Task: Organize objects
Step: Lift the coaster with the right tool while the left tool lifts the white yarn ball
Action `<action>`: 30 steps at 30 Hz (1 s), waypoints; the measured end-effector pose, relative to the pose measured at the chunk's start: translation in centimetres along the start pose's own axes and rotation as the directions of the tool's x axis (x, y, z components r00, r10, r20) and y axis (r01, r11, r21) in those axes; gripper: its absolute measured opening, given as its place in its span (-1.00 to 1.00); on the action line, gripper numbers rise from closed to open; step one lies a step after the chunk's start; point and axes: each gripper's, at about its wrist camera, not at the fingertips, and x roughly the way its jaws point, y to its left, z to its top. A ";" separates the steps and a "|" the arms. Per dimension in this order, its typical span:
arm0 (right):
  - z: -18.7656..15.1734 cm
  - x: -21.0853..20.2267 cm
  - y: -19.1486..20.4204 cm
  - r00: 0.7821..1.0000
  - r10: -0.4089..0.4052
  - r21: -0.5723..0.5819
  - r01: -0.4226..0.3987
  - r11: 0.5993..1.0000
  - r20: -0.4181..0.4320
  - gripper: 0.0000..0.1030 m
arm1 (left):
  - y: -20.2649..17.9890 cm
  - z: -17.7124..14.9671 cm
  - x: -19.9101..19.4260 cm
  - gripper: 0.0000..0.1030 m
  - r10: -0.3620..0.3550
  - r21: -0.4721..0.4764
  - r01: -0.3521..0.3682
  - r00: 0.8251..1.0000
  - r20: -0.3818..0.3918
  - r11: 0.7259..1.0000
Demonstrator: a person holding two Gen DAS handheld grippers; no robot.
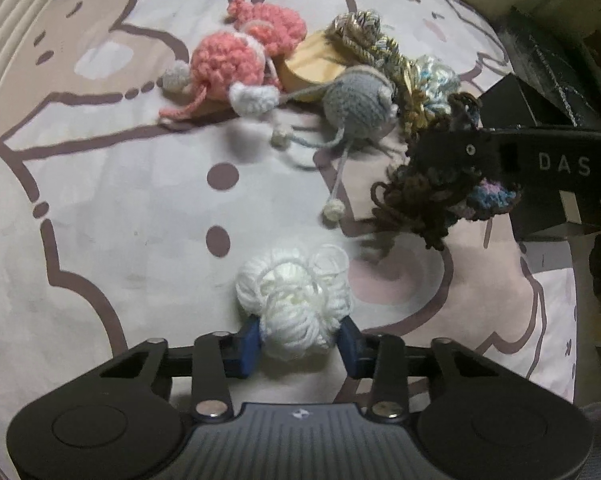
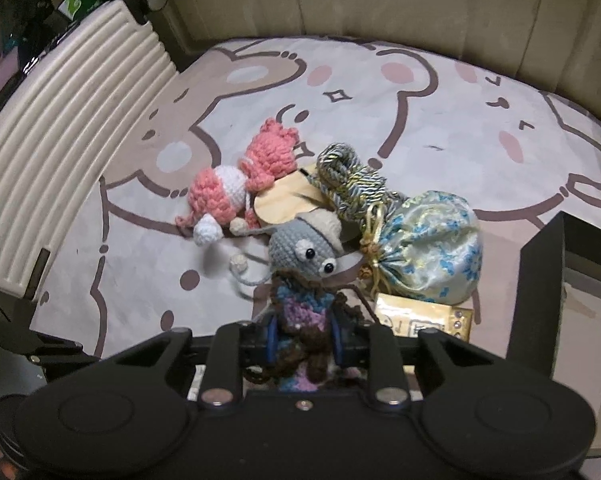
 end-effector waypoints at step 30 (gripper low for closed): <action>-1.2 -9.0 -2.9 0.970 -0.044 0.164 0.005 0.986 0.240 -0.52 | -2.0 1.8 -8.2 -0.73 0.091 -0.098 -0.061 0.933 0.348 0.993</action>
